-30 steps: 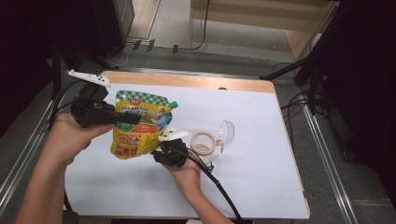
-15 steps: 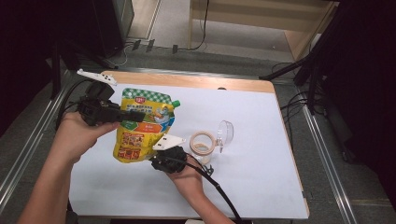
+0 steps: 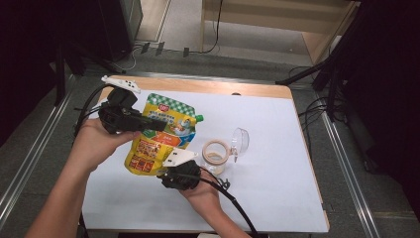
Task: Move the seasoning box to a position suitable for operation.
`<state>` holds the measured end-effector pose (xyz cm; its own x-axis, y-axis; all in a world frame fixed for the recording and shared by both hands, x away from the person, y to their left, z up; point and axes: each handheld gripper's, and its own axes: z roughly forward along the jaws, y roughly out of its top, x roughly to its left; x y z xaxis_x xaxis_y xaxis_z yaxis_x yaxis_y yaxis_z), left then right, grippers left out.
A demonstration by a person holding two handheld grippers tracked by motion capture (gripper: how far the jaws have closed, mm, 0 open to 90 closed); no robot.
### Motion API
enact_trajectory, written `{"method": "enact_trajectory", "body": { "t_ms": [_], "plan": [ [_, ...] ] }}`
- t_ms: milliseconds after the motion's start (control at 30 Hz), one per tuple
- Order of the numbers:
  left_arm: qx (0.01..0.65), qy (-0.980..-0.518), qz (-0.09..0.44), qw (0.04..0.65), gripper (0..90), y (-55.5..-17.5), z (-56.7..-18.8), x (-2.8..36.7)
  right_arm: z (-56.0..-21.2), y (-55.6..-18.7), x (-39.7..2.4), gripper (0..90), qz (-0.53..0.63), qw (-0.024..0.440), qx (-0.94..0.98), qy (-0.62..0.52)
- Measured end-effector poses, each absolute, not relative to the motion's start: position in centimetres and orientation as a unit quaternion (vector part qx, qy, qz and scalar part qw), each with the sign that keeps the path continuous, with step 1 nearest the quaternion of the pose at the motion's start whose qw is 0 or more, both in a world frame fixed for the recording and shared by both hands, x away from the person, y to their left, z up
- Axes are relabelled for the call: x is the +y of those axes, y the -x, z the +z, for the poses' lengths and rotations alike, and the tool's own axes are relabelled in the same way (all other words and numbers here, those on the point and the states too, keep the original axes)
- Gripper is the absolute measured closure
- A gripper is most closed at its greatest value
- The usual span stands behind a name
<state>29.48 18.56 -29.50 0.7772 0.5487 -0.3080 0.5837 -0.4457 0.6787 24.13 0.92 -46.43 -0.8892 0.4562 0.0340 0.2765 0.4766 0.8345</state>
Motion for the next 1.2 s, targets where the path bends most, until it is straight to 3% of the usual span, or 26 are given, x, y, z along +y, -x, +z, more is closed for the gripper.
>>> {"method": "enact_trajectory", "body": {
  "t_ms": [1200],
  "plan": [
    [0.276,-0.857,-0.023,0.435,77.4,-29.9,-31.9,15.9,-45.6,-22.7,-0.9,65.4,0.491,-0.004,0.845,-0.211]
  ]
}}
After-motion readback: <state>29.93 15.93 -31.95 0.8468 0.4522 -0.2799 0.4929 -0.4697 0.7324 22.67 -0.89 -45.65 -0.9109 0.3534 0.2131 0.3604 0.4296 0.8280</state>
